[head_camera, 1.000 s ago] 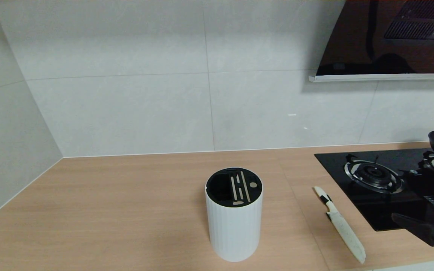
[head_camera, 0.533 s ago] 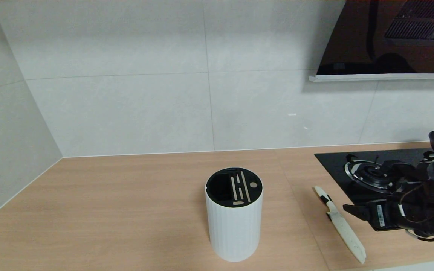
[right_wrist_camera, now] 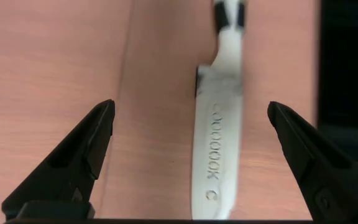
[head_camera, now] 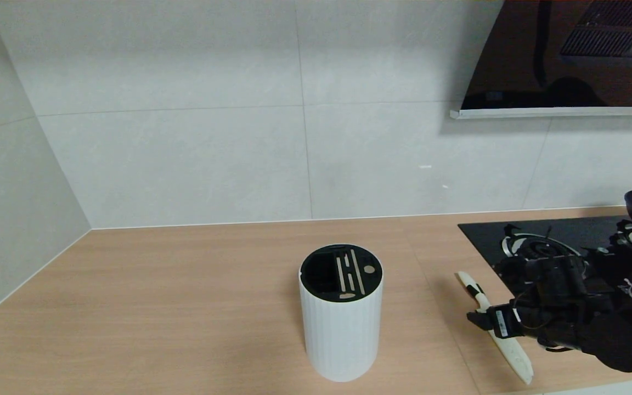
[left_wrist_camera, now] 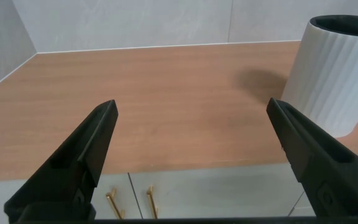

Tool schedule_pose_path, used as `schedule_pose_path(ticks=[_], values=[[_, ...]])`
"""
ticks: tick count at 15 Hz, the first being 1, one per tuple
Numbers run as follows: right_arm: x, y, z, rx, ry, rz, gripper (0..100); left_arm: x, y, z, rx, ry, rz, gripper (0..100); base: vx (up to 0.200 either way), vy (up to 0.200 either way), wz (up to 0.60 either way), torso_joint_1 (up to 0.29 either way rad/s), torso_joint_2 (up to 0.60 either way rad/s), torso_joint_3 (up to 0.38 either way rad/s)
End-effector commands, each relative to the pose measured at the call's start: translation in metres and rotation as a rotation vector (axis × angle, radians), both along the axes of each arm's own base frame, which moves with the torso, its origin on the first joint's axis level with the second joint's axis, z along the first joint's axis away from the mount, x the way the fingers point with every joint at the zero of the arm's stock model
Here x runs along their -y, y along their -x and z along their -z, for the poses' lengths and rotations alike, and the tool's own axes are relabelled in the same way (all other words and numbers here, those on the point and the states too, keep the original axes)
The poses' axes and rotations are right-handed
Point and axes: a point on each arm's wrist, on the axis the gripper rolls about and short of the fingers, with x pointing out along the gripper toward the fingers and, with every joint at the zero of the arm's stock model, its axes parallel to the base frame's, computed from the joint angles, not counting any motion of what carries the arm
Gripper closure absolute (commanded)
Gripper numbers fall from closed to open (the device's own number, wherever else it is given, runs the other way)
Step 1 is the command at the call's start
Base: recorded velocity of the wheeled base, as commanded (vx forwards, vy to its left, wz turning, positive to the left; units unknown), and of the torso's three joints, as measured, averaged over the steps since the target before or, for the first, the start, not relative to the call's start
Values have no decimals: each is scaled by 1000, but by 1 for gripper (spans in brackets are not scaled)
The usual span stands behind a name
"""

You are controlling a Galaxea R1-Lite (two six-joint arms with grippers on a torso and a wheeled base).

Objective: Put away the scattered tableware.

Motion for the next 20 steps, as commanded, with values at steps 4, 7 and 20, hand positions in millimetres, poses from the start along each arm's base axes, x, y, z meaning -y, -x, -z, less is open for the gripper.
schedule_pose_path(ticks=[4,7,20], values=[[0,-14,35,-22,33,34,0,0,0,0,-1,0,-1,0,0,0,0,0,0,0],[6,-21,36,-11,35,68,0,0,0,0,-1,0,-1,0,0,0,0,0,0,0],[12,-31,46,-20,10,102,0,0,0,0,-1,0,-1,0,0,0,0,0,0,0]])
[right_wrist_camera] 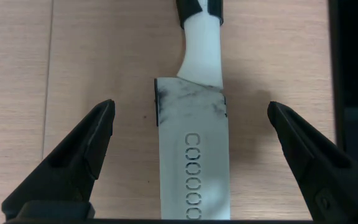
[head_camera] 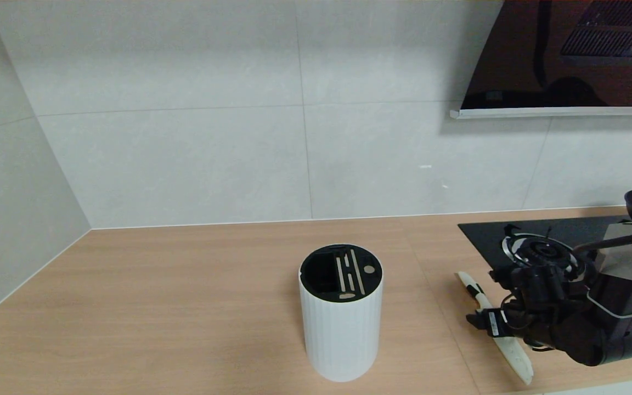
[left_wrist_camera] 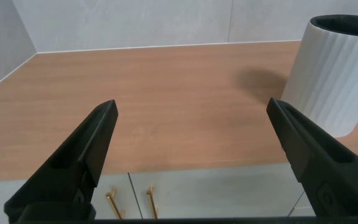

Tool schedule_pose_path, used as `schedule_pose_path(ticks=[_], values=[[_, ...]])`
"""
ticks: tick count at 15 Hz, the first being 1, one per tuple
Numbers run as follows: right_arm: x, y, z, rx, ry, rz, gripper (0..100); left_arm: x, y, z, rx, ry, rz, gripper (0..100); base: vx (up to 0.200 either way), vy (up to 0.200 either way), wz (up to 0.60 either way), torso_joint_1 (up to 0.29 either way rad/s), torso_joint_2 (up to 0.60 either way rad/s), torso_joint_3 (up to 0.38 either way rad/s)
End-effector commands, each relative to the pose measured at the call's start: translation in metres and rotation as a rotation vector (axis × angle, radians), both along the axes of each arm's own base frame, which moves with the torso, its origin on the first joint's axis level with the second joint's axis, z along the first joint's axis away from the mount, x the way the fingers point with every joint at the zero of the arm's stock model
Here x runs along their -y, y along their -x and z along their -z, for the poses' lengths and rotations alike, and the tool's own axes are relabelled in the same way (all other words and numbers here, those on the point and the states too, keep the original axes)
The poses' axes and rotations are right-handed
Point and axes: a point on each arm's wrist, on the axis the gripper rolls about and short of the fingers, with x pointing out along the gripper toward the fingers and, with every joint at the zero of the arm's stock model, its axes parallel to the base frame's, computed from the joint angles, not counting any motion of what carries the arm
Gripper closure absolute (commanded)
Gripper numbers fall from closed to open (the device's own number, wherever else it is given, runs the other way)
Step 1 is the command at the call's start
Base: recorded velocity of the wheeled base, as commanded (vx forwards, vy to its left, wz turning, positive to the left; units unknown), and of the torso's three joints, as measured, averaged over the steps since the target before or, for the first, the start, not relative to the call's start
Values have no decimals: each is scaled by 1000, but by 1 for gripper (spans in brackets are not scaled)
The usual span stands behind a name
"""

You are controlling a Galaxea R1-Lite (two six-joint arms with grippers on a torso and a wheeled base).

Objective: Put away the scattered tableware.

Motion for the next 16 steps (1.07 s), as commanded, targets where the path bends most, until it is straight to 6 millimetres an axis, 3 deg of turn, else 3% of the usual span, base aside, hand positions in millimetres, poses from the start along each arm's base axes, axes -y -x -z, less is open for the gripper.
schedule_pose_path(ticks=[1,6,7,16], values=[[0,0,0,-1,0,0,0,0,0,0,0,0,0,0,0,0,0,0,0,0],[0,0,4,-10,1,0,0,0,0,0,0,0,0,0,0,0,0,0,0,0],[0,0,4,-11,1,0,100,0,0,0,0,0,0,0,0,0,0,0,0,0],[0,-3,10,-17,6,7,100,0,0,0,0,0,0,0,0,0,0,0,0,0]])
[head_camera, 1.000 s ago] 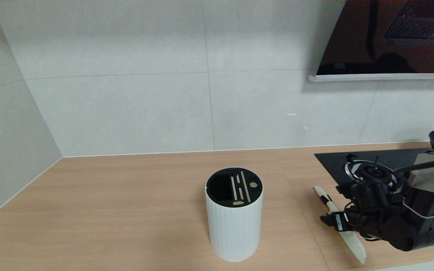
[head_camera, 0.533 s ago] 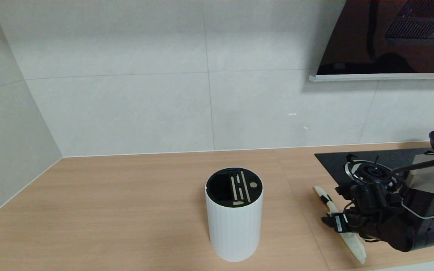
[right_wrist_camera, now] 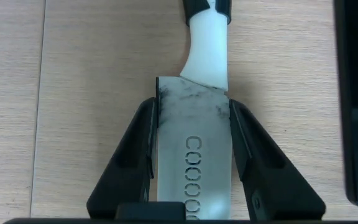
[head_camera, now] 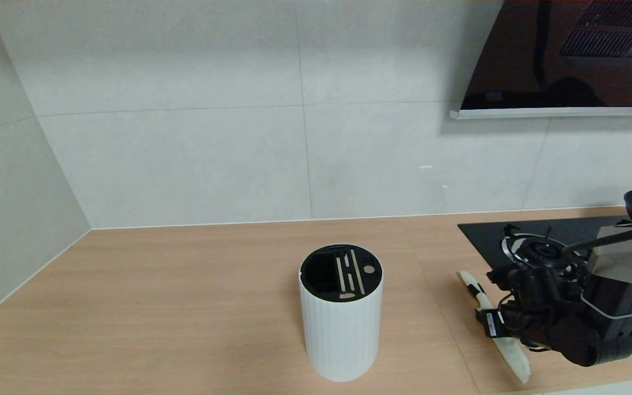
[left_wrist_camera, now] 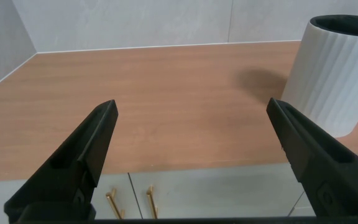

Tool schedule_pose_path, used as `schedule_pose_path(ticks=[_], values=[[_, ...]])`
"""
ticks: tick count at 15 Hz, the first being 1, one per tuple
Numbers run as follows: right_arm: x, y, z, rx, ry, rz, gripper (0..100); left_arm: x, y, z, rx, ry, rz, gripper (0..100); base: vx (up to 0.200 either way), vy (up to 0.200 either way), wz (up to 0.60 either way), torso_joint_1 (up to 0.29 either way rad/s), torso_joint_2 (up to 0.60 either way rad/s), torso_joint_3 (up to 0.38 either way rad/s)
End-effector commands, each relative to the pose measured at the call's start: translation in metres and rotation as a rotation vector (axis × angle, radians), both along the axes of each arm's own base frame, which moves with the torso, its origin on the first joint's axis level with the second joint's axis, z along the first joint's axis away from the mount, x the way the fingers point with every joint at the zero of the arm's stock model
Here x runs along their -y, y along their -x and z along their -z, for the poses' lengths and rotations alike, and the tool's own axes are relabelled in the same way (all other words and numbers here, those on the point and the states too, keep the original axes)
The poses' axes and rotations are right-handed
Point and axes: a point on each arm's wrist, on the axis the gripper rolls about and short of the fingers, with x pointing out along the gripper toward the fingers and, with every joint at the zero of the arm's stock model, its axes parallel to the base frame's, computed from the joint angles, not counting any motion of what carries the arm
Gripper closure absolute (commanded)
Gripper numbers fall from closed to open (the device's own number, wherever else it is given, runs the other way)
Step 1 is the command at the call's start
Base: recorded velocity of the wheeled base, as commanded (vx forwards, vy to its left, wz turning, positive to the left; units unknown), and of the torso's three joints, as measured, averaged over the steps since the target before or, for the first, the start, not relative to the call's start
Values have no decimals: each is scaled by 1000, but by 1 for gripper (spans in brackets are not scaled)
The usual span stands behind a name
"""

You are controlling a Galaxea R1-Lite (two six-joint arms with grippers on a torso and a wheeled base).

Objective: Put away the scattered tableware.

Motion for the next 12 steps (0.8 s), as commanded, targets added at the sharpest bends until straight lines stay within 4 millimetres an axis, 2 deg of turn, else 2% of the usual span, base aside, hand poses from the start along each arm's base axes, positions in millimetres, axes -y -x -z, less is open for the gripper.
schedule_pose_path(ticks=[1,3,5,8,12], values=[[0,0,-1,-1,-1,0,100,0,0,0,0,0,-1,0,0,0,0,0,0,0],[0,1,-15,36,-8,4,100,0,0,0,0,0,-1,0,0,0,0,0,0,0],[1,7,-47,112,-26,10,100,0,0,0,0,-3,0,0,0,0,0,0,0,0],[1,31,-110,243,-49,-5,100,0,0,0,0,3,-1,0,0,0,0,0,0,0],[-8,65,-153,360,-75,-70,100,0,0,0,1,-3,-16,0,0,0,0,0,0,0]])
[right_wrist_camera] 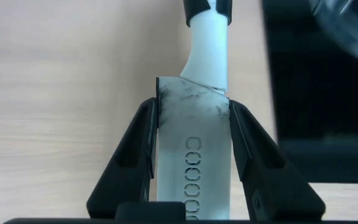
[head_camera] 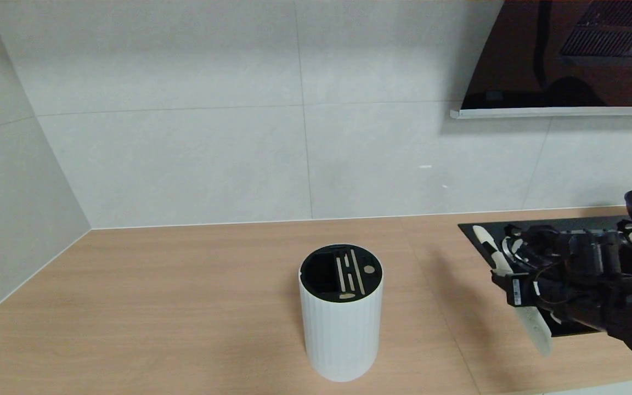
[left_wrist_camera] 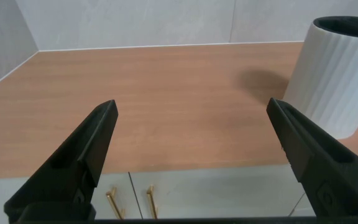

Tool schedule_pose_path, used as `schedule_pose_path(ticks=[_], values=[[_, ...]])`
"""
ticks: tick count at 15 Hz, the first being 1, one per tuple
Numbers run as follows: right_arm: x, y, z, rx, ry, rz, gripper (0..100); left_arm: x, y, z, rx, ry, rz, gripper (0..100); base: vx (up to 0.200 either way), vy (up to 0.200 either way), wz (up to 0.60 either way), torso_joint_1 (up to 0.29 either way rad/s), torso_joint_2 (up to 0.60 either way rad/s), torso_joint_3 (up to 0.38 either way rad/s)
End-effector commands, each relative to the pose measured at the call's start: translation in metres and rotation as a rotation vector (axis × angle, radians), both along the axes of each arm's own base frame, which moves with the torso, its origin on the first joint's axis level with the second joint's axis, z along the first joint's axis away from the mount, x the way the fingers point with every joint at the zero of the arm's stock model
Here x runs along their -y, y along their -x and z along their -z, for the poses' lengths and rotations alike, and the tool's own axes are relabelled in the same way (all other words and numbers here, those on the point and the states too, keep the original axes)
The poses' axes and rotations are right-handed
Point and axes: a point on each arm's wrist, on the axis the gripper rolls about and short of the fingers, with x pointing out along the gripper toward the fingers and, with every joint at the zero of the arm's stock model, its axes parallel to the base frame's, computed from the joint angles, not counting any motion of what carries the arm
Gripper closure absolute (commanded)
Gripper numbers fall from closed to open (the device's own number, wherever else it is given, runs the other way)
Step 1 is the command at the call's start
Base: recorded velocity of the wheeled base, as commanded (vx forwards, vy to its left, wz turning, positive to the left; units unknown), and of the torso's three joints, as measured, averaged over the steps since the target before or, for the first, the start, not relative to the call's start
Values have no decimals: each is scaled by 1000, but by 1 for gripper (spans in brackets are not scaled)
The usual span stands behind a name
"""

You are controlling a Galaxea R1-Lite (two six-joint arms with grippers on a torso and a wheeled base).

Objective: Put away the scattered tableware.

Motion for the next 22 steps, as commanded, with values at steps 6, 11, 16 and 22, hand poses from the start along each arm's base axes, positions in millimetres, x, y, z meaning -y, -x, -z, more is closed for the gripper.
schedule_pose_path(ticks=[6,11,16,22], values=[[-10,44,-85,296,42,-119,100,1,9,-35,165,9,46,0,0,0,0,0,0,0],[-73,39,-140,332,-56,-308,100,6,-47,-156,-81,-24,263,0,0,0,0,0,0,0],[-145,71,-157,346,-85,-498,100,53,-173,-195,-315,80,551,0,0,0,0,0,0,0],[-192,114,-146,293,-139,-587,100,133,-243,-142,-348,500,739,0,0,0,0,0,0,0]])
